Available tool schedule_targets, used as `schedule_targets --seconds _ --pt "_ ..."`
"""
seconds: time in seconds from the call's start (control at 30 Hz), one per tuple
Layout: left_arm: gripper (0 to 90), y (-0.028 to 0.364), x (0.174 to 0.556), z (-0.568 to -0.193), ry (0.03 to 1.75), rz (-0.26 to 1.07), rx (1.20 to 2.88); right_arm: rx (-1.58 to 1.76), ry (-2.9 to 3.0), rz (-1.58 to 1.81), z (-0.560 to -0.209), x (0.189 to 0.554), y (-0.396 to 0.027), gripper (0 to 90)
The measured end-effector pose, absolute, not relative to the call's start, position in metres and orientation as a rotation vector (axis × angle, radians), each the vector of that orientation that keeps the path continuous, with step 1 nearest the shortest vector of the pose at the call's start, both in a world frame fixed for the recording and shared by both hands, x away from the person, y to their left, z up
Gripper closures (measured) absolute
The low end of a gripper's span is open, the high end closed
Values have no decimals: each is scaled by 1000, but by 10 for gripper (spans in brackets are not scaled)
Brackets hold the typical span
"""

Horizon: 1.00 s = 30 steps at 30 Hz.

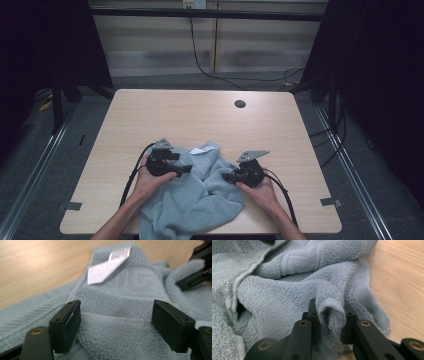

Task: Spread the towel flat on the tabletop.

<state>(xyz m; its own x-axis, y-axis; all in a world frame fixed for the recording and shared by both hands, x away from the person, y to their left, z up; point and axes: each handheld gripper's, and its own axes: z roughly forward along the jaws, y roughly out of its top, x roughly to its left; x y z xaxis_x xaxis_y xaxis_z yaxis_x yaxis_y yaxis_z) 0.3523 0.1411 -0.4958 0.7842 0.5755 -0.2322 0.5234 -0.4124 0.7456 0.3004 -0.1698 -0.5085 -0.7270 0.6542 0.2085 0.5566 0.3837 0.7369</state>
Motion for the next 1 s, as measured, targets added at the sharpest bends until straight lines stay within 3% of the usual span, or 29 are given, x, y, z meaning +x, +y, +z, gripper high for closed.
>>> schedule_targets --seconds 0.27,0.33,0.37,0.4,0.47,0.57,0.6,0.8,1.0 --pt "237 127 341 -500 726 172 2199 1120 2509 1273 -509 300 -167 755" --pt "357 126 338 -500 727 211 2208 1115 2510 1266 -508 300 -165 753" --pt "357 126 338 -499 721 213 2213 1115 2510 1266 -508 300 -165 753" --pt "491 128 337 -499 718 236 2217 1122 2510 1271 -508 301 -166 753" --pt "596 130 336 -498 717 222 2208 1128 2508 1272 -508 301 -166 753" --pt "675 136 337 -498 735 195 2177 1131 2509 1264 -508 301 -166 753" --pt "766 139 338 -497 733 175 2163 1132 2499 1261 -508 302 -166 753" --pt "810 164 345 -484 782 74 2015 1184 2444 1282 -503 303 -174 757" --pt "812 195 344 -460 814 95 1871 1218 2335 1335 -485 302 -189 764"
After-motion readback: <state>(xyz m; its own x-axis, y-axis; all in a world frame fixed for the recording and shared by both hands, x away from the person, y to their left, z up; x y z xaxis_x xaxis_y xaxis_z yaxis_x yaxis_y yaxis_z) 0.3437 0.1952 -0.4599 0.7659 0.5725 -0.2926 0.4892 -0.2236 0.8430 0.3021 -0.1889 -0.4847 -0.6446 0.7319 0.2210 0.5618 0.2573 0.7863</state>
